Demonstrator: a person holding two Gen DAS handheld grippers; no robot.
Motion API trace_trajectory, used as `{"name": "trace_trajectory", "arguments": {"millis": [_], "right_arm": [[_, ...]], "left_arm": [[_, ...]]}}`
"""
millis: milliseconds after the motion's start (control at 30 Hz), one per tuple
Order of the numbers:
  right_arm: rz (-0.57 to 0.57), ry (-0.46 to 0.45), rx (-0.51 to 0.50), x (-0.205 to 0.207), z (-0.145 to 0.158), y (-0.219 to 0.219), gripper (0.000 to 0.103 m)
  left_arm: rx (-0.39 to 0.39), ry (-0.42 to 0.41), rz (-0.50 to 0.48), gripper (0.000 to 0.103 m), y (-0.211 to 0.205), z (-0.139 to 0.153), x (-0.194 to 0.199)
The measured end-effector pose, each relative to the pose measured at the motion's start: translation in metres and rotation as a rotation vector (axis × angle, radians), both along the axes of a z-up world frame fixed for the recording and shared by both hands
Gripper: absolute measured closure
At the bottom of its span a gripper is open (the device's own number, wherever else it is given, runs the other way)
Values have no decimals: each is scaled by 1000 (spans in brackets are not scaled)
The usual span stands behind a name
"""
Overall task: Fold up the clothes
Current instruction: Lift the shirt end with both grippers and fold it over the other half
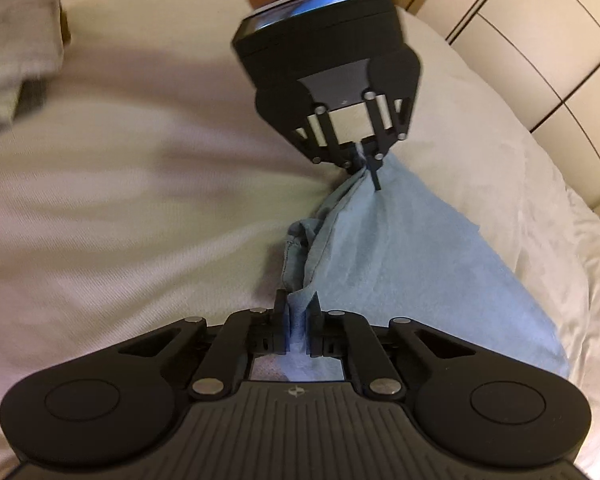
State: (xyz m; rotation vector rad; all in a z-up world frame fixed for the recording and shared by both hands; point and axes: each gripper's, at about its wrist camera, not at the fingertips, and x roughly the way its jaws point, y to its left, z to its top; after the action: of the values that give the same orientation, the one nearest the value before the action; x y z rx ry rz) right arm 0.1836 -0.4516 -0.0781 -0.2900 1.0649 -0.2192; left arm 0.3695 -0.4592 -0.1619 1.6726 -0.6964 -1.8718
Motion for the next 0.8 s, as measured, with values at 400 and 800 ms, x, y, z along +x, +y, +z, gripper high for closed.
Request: {"name": "trace_trajectory", "arguments": {"millis": [400, 800], "right_arm": [[-73, -163, 180, -32, 67, 1, 97], [-577, -506, 450, -169, 126, -198, 97]], "left_arm": [[61, -90, -32, 101, 19, 78, -15], [131, -140, -69, 101, -192, 141, -142]]}}
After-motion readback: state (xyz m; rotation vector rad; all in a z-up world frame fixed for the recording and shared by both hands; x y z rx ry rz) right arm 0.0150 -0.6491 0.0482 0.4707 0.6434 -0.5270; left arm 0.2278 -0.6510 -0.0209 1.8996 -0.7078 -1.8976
